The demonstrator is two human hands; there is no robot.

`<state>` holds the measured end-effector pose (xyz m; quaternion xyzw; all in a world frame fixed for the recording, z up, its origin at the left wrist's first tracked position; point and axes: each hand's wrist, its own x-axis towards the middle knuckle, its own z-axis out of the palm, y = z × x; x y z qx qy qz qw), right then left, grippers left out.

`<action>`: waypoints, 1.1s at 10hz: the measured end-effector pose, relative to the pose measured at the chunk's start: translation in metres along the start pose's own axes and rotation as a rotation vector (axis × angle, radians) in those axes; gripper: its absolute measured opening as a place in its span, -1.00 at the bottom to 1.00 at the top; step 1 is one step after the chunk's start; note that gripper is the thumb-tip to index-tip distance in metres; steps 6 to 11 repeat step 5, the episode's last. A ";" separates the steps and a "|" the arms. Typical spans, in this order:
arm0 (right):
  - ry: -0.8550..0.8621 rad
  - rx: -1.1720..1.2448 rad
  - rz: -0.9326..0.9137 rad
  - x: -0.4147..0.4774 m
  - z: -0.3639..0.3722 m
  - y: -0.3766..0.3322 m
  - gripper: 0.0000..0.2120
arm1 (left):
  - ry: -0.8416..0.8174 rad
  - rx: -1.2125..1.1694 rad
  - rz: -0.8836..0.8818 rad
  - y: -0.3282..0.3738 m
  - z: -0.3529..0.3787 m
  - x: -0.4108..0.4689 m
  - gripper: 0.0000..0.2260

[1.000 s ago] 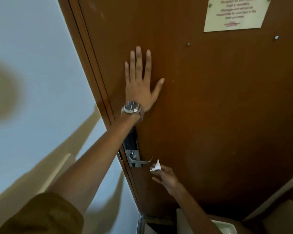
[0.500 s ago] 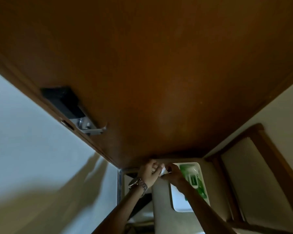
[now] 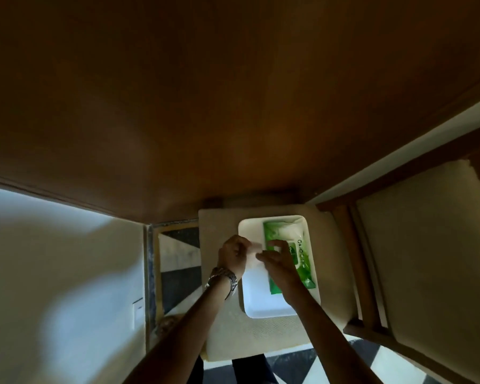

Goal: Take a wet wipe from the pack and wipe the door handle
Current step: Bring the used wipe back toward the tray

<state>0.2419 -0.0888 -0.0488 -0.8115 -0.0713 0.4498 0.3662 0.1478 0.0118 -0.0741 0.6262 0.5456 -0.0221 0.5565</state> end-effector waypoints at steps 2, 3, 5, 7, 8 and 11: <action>0.066 -0.318 -0.306 0.055 0.015 0.017 -0.85 | -0.020 0.090 0.071 -0.022 0.022 0.048 -0.81; 0.059 -0.530 -0.390 0.068 0.022 0.026 -0.76 | -0.065 0.264 0.186 -0.030 0.026 0.059 -0.71; 0.048 -1.096 -0.417 0.071 0.037 0.036 -0.67 | -0.206 0.961 0.442 -0.038 0.020 0.060 -0.72; 0.048 -1.096 -0.417 0.071 0.037 0.036 -0.67 | -0.206 0.961 0.442 -0.038 0.020 0.060 -0.72; 0.048 -1.096 -0.417 0.071 0.037 0.036 -0.67 | -0.206 0.961 0.442 -0.038 0.020 0.060 -0.72; 0.048 -1.096 -0.417 0.071 0.037 0.036 -0.67 | -0.206 0.961 0.442 -0.038 0.020 0.060 -0.72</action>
